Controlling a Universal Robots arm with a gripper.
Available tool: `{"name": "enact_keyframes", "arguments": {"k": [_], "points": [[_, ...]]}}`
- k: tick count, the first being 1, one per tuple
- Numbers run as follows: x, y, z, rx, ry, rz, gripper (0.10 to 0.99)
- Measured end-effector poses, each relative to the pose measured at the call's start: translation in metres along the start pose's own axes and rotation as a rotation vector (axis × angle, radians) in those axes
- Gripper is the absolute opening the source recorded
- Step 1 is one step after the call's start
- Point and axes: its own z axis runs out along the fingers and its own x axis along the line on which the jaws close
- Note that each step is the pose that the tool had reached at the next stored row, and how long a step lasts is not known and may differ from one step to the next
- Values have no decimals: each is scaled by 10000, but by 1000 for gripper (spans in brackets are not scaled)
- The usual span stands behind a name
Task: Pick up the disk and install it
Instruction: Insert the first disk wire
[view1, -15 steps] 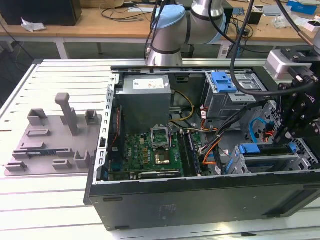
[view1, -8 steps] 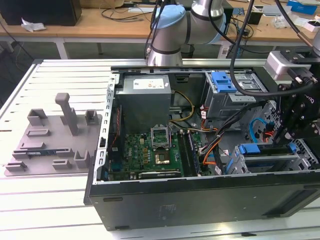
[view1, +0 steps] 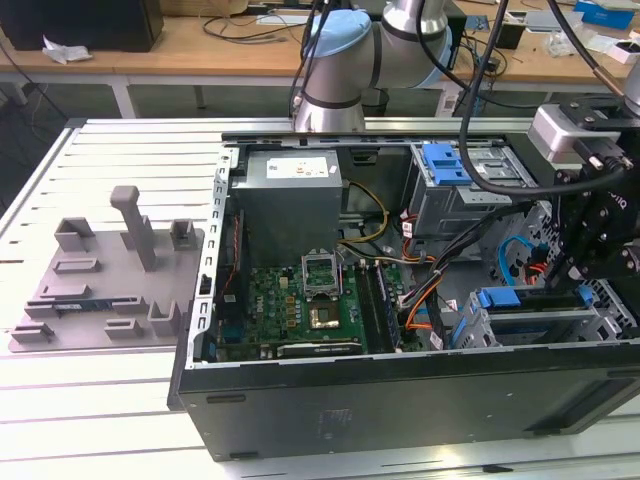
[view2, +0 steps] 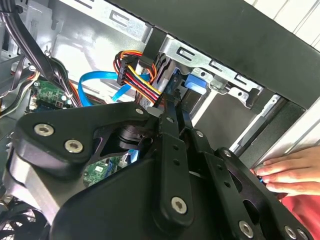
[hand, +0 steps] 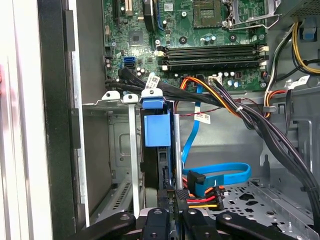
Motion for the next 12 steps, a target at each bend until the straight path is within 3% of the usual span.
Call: {"name": "enact_keyframes", "arguments": {"k": [12], "points": [[-2, 1, 42, 0, 1, -12, 169]]}}
